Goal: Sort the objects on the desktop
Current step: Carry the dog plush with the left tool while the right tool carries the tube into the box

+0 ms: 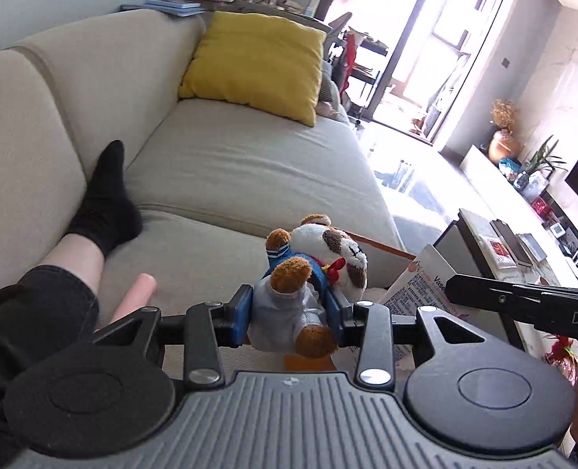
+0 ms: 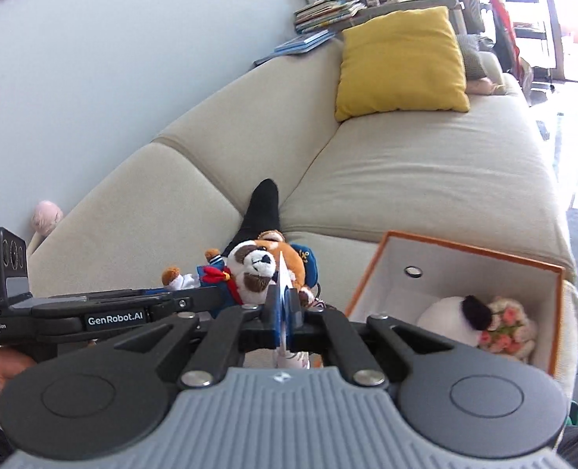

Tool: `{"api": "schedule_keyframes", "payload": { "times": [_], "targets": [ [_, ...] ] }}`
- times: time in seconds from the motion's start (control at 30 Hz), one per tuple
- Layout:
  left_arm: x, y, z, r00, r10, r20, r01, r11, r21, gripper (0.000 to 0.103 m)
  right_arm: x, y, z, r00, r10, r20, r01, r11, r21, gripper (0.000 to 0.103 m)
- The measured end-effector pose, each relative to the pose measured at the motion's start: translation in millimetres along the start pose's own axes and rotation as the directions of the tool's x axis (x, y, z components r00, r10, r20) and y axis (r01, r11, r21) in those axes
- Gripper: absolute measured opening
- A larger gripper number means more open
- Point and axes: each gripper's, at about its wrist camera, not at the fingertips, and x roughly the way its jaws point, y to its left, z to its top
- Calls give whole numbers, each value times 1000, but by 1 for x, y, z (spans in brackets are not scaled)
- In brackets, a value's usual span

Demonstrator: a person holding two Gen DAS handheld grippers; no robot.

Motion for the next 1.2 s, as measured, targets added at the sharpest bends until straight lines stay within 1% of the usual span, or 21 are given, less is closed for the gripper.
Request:
{"api": "schedule_keyframes", "payload": {
  "times": [0.13,0.23,0.33,0.43,0.5,0.53,0.7,0.77,0.83,0.87,0.9,0.93,0.97,1.0,1.03,1.1,1.13,1.17,1.2],
  "targets": [
    [20,-37,2,1000,-20,-5,20,997,80,44,-16,-29,-4,998,-53,19,52,998,43,1],
    [37,-65,-1,999,34,13,-36,984,176,43,-24,-51,-13,997,-74,17,72,994,86,1],
    [57,-92,-13,994,108,29,-112,957,268,43,-22,-72,-23,997,-75,2,74,989,128,1],
    [75,-110,-27,979,192,67,-204,913,354,43,-12,-88,-30,997,-69,-24,72,984,160,1],
    [85,-119,-35,972,224,72,-234,892,386,43,-4,-96,-33,997,-70,-37,75,982,172,1],
    [90,-125,-39,968,240,78,-251,878,408,43,-3,-99,-37,996,-72,-44,78,981,175,1],
    [108,-149,-61,936,331,118,-342,779,526,43,8,-111,-44,995,-69,-76,82,980,180,1],
    [117,-157,-69,916,372,153,-388,715,581,43,10,-115,-47,994,-70,-85,84,981,177,1],
    [124,-165,-76,899,401,174,-416,663,623,43,15,-118,-49,993,-69,-94,84,981,174,1],
    [129,-170,-81,889,417,189,-432,629,646,43,17,-118,-49,993,-71,-98,87,982,170,1],
    [133,-173,-84,882,426,199,-442,607,660,43,19,-119,-49,992,-74,-99,89,982,165,1],
    [136,-174,-87,880,429,202,-445,597,668,43,20,-119,-50,992,-75,-102,90,983,158,1],
    [140,-175,-89,882,430,194,-438,592,677,43,21,-122,-51,991,-79,-106,95,982,164,1],
    [145,-176,-92,879,439,189,-436,577,690,43,22,-125,-52,991,-81,-110,99,980,171,1],
    [149,-177,-95,874,446,194,-440,555,706,44,23,-128,-53,990,-84,-114,104,979,178,1],
    [153,-179,-100,875,442,198,-435,536,723,45,23,-133,-55,989,-84,-122,105,978,182,1],
    [156,-179,-102,875,442,197,-430,522,737,45,23,-134,-57,988,-88,-128,110,978,180,2],
    [157,-179,-104,881,435,186,-414,521,746,46,23,-134,-57,987,-92,-133,115,977,178,2],
    [158,-178,-104,890,429,154,-387,535,751,47,23,-134,-58,986,-94,-137,118,977,178,2]
  ]
}}
